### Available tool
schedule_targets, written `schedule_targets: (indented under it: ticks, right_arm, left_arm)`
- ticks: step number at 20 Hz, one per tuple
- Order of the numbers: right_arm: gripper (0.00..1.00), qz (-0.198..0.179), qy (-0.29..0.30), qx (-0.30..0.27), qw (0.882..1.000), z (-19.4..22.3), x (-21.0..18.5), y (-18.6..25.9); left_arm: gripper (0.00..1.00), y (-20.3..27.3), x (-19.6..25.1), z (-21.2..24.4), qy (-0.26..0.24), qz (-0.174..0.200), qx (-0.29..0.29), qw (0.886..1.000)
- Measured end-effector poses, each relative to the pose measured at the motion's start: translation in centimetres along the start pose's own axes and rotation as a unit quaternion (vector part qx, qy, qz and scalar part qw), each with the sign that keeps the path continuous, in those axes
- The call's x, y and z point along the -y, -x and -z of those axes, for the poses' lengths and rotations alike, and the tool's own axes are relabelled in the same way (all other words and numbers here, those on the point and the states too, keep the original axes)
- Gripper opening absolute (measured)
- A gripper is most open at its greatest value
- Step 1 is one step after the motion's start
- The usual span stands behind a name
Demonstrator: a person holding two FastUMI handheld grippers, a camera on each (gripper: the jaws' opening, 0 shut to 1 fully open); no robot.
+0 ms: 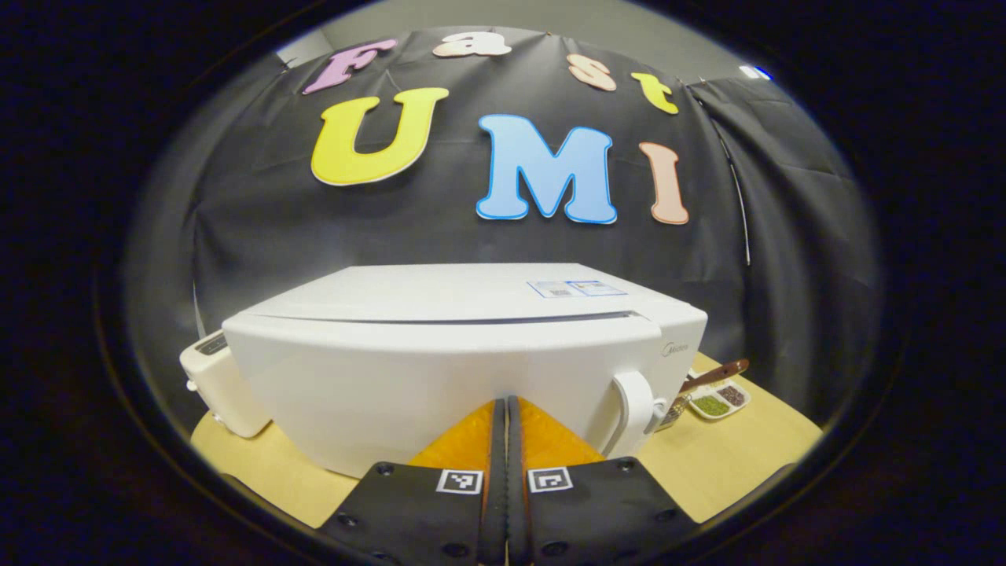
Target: Open the microwave oven with the left hand, put the food in, and close the microwave oven.
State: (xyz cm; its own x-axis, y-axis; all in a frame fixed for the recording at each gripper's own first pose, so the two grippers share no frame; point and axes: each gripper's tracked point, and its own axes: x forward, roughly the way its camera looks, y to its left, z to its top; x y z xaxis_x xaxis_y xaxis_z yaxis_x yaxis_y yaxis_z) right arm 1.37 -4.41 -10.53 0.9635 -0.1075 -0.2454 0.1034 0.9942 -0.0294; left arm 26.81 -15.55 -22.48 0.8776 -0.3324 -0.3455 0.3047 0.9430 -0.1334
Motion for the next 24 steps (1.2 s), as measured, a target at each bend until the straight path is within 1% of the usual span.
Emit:
schedule_targets:
  ticks: [2, 4, 5, 6, 7, 9, 10, 12, 16, 19, 20, 22, 24]
  right_arm:
    - [0.99, -0.003, 0.000, 0.000, 1.000, 0.0, 0.2, 0.1]
    - [0.99, -0.009, -0.002, 0.001, 1.000, 0.1, 0.2, 0.2]
    - [0.99, -0.014, -0.003, -0.001, 1.000, 0.2, 0.1, 0.2]
    - [0.98, -0.021, -0.004, -0.002, 1.000, 0.3, -0.1, 0.4]
    - [0.98, -0.027, -0.004, -0.001, 1.000, 0.4, -0.2, 0.5]
    - [0.99, -0.041, -0.005, 0.001, 0.999, 0.3, -0.7, 0.7]
    - [0.98, -0.047, -0.004, 0.004, 0.999, 0.3, -0.9, 0.7]
    - [0.98, -0.060, -0.006, 0.009, 0.998, 0.2, -1.0, 0.9]
    - [0.98, -0.096, -0.009, 0.013, 0.995, 0.4, -2.0, 1.1]
    - [0.98, -0.127, -0.017, 0.021, 0.992, -0.2, -2.6, 1.4]
    - [0.98, -0.136, -0.019, 0.022, 0.990, -0.3, -2.8, 1.4]
    - [0.99, -0.146, -0.019, 0.028, 0.989, -0.9, -3.0, 1.2]
    - [0.98, -0.146, -0.021, 0.036, 0.988, -1.7, -3.2, 1.2]
  left_arm:
    - [0.07, 0.0, 0.0, -0.1, 0.003, -0.009, 0.002, 1.000]
    - [0.08, -0.4, -0.2, -0.2, -0.014, -0.020, 0.003, 1.000]
    - [0.08, -0.6, -0.4, -0.1, -0.029, -0.032, -0.013, 0.999]
    - [0.07, -1.0, -0.2, 0.3, -0.020, -0.043, -0.014, 0.999]
    - [0.07, -0.9, 0.1, -0.3, -0.021, -0.037, -0.013, 0.999]
    - [0.07, -0.3, 0.4, -1.2, -0.032, -0.041, -0.009, 0.999]
    - [0.07, 0.3, 1.0, -1.9, -0.027, -0.035, 0.001, 0.999]
    - [0.07, 2.4, 2.0, -3.3, -0.019, -0.026, 0.023, 0.999]
    - [0.07, 8.1, 3.4, -5.5, -0.008, -0.024, 0.054, 0.998]
    - [0.08, 12.9, 3.3, -7.2, -0.011, -0.038, 0.076, 0.996]
    - [0.07, 14.6, 3.3, -8.0, -0.013, -0.042, 0.086, 0.995]
    - [0.08, 17.8, 3.2, -9.4, -0.019, -0.045, 0.103, 0.994]
    - [0.07, 20.5, 2.8, -10.6, -0.025, -0.044, 0.114, 0.992]
